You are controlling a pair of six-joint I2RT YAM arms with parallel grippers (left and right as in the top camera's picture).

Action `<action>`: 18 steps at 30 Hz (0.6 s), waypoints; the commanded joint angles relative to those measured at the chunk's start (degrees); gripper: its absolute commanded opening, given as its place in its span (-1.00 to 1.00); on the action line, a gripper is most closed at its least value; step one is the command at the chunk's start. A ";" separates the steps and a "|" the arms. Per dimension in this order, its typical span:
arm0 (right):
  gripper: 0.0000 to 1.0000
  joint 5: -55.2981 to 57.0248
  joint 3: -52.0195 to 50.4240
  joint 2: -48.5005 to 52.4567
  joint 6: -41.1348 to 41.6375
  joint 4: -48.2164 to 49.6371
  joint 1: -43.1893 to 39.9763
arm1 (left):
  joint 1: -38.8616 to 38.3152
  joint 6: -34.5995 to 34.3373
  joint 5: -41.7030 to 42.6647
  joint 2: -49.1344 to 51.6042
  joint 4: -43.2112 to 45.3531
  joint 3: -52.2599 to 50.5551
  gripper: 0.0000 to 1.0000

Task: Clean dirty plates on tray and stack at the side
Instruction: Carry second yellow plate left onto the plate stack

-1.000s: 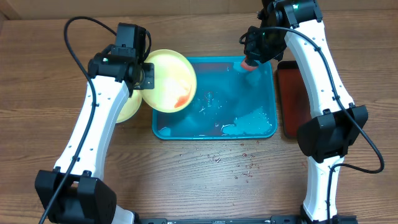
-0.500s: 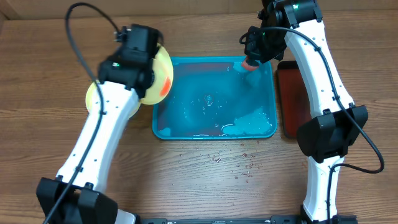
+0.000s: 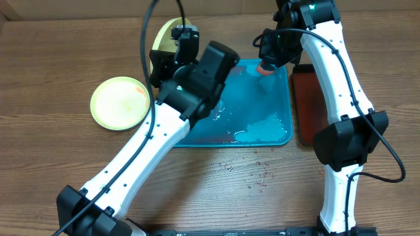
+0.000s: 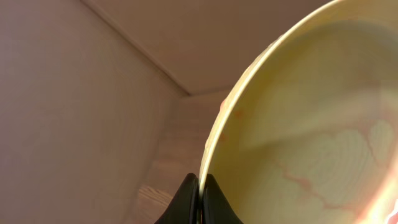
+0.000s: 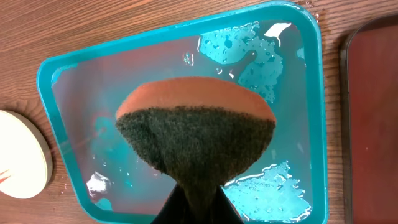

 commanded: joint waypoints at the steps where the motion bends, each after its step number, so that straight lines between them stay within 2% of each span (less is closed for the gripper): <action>1: -0.92 0.35 -0.15 -2.14 -0.39 0.13 0.20 | -1.60 1.64 -9.90 -1.38 2.12 0.57 -0.92; 7: -0.92 0.35 -0.15 -2.14 -0.39 0.11 0.20 | -2.49 5.64 -10.23 -1.38 5.73 0.57 -0.92; 18: -0.92 0.35 -0.15 -2.14 -0.39 0.11 0.20 | -2.49 5.64 -9.33 -1.38 5.66 0.57 -0.92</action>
